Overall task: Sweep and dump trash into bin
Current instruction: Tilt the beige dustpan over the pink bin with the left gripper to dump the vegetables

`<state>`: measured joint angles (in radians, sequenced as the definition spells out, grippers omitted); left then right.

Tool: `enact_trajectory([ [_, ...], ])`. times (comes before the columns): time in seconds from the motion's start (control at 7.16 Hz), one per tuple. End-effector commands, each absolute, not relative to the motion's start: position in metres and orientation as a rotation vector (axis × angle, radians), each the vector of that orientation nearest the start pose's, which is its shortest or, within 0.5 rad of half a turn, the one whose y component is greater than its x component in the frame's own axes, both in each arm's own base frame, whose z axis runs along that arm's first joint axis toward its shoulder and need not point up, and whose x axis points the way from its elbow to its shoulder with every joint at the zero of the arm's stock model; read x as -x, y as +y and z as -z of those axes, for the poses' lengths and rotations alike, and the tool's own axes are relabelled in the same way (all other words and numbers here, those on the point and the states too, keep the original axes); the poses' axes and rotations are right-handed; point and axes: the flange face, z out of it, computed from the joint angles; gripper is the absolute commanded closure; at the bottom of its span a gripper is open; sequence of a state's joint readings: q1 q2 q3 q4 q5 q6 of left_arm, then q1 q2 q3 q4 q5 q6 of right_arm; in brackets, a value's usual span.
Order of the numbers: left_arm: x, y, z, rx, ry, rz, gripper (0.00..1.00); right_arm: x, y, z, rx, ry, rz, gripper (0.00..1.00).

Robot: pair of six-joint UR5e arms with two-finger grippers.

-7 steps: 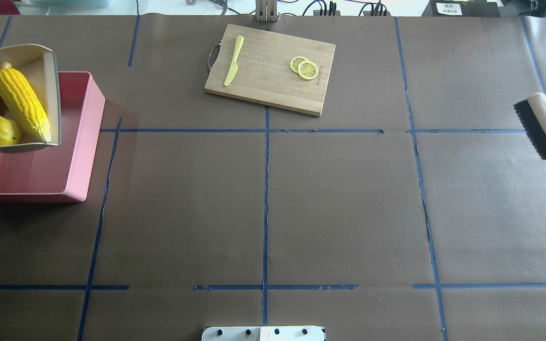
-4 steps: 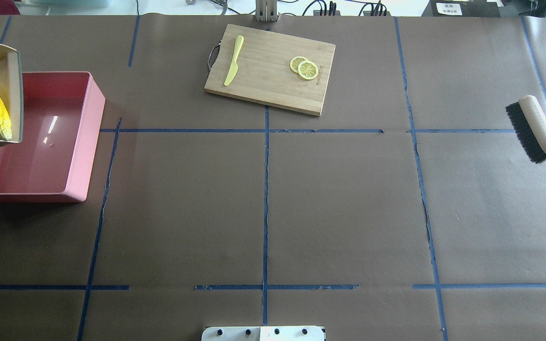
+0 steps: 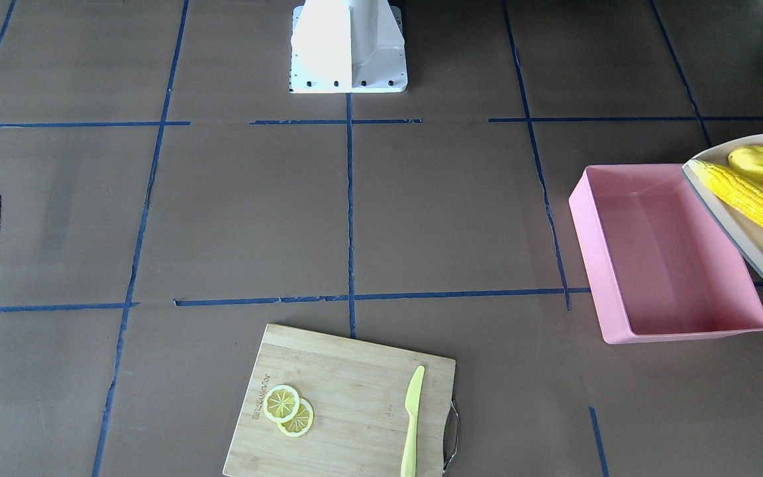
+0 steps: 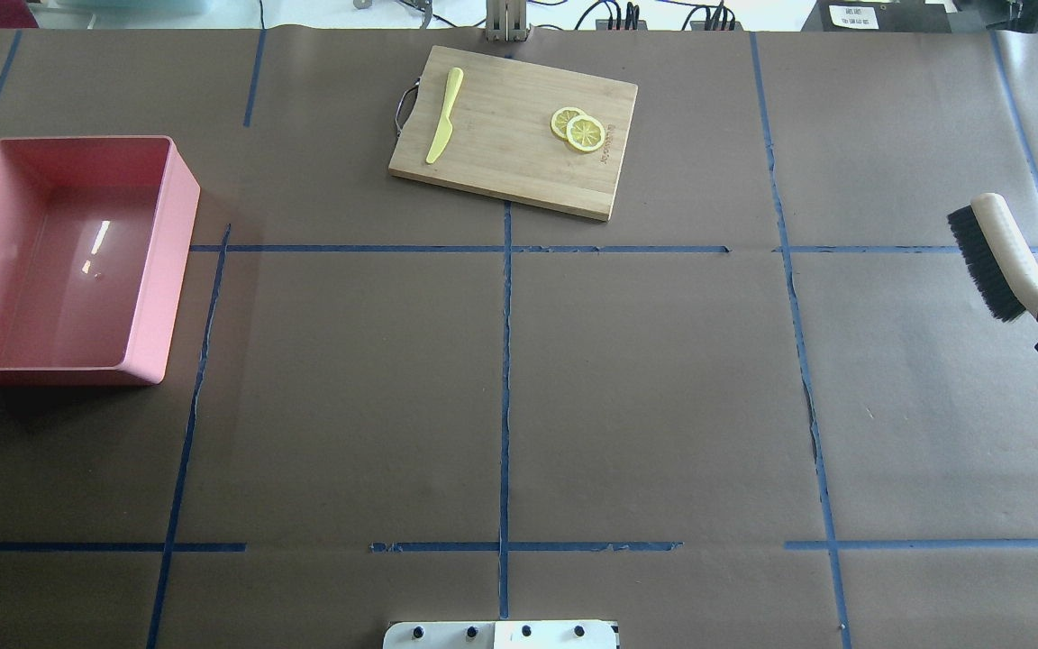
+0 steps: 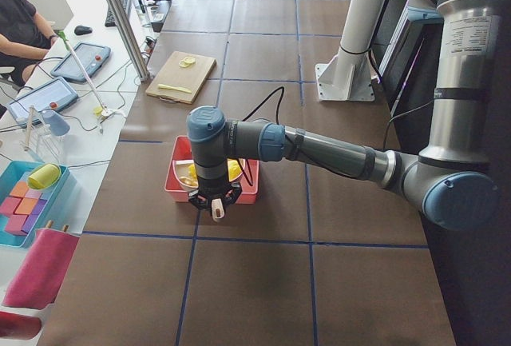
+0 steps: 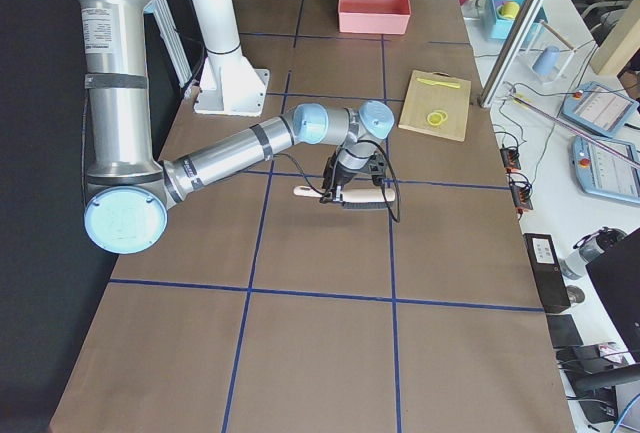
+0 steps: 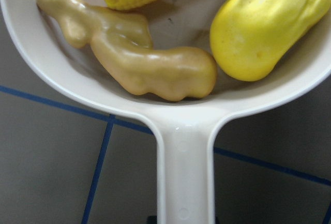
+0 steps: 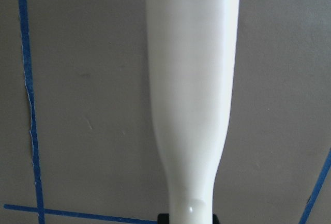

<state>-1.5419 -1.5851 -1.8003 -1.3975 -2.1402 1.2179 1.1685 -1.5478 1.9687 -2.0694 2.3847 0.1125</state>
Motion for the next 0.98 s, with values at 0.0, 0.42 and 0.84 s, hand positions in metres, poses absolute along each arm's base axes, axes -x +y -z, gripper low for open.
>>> enact_trajectory([
  [0.0,0.069,-0.500,-0.561,-0.319,0.304,-1.224,1.00,0.127,-0.449,-0.503,0.279,-0.770,0.247,1.00],
  [0.42,0.031,-0.504,-0.535,-0.286,0.192,-1.258,1.00,0.127,-0.448,-0.504,0.282,-0.770,0.245,1.00],
  [0.84,0.023,-0.508,-0.514,-0.240,0.071,-1.293,1.00,0.127,-0.448,-0.504,0.284,-0.769,0.245,1.00],
])
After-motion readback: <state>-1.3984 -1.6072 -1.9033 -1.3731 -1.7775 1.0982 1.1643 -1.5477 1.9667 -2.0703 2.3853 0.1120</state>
